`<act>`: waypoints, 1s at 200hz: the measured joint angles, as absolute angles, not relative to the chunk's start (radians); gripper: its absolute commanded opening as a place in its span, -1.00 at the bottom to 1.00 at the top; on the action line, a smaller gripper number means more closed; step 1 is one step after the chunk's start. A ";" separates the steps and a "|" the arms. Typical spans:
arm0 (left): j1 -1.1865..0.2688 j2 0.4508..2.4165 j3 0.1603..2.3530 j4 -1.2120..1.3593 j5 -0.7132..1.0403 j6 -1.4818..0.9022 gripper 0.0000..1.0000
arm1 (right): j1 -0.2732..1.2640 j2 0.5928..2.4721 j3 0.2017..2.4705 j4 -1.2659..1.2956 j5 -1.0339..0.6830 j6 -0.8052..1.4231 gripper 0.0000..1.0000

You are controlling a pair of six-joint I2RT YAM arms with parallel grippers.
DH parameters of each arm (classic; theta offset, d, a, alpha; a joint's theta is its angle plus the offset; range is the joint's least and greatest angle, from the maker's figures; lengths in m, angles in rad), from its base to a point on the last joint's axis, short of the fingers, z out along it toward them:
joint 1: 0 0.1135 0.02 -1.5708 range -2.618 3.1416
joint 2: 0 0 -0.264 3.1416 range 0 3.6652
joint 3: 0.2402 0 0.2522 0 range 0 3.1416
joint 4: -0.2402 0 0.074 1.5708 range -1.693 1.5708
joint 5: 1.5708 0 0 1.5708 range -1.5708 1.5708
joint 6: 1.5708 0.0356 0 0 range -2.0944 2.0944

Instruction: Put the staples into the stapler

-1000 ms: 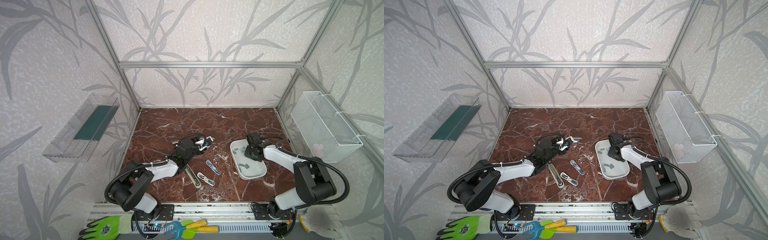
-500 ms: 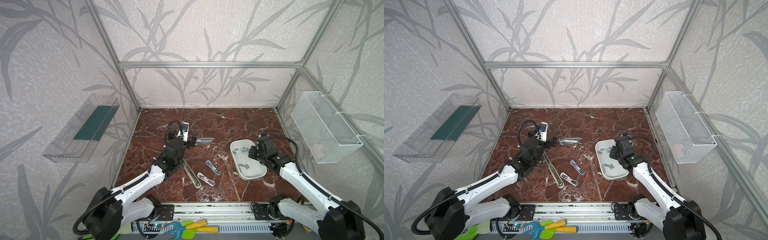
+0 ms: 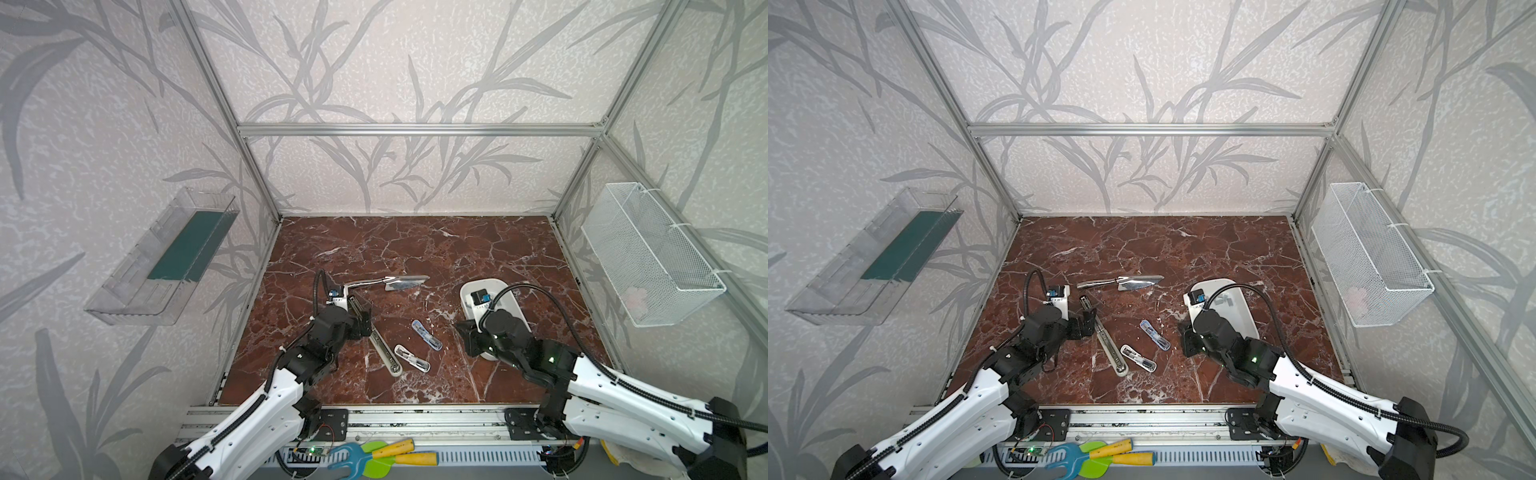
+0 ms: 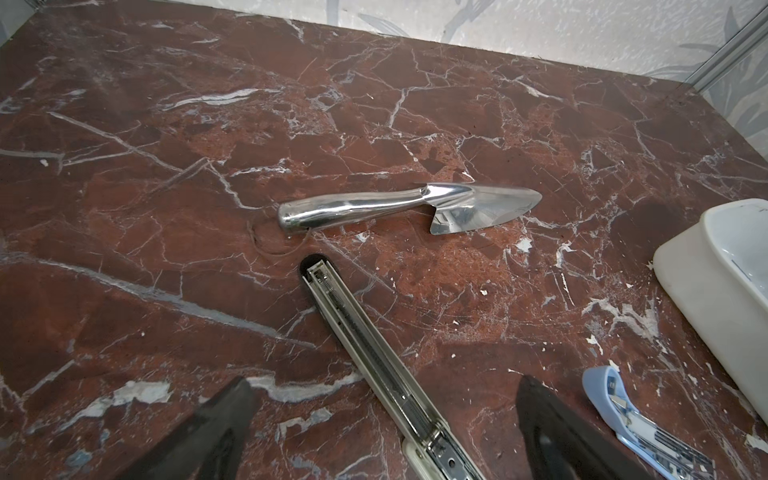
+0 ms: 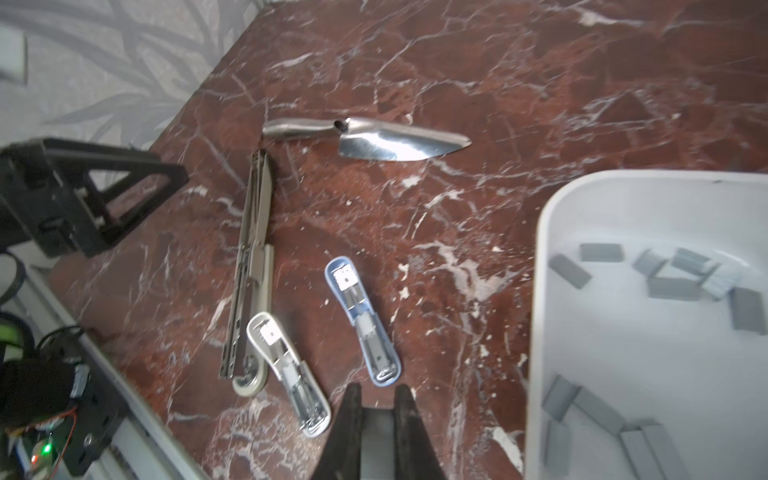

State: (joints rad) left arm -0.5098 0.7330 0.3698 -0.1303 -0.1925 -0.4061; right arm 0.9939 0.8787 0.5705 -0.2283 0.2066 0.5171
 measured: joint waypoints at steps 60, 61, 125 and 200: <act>-0.509 0.677 0.354 -0.182 -0.208 -0.421 0.98 | 1.155 1.065 0.573 -0.075 0.263 0.546 -0.79; -0.509 0.678 0.350 -0.182 -0.205 -0.420 0.98 | 1.156 1.071 0.573 -0.071 0.265 0.546 -0.79; -0.509 0.612 0.333 -0.218 -0.225 -0.440 0.98 | 1.226 1.283 0.684 -0.019 0.306 0.588 -0.80; -0.509 0.297 0.279 -0.294 -0.337 -0.480 0.98 | 1.275 1.487 0.858 -0.012 0.349 0.659 -0.83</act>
State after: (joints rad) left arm -0.5091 0.2974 0.2787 -0.2943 -0.3367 -0.4801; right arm 1.2755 1.4872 0.8581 -0.0120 0.3492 0.6586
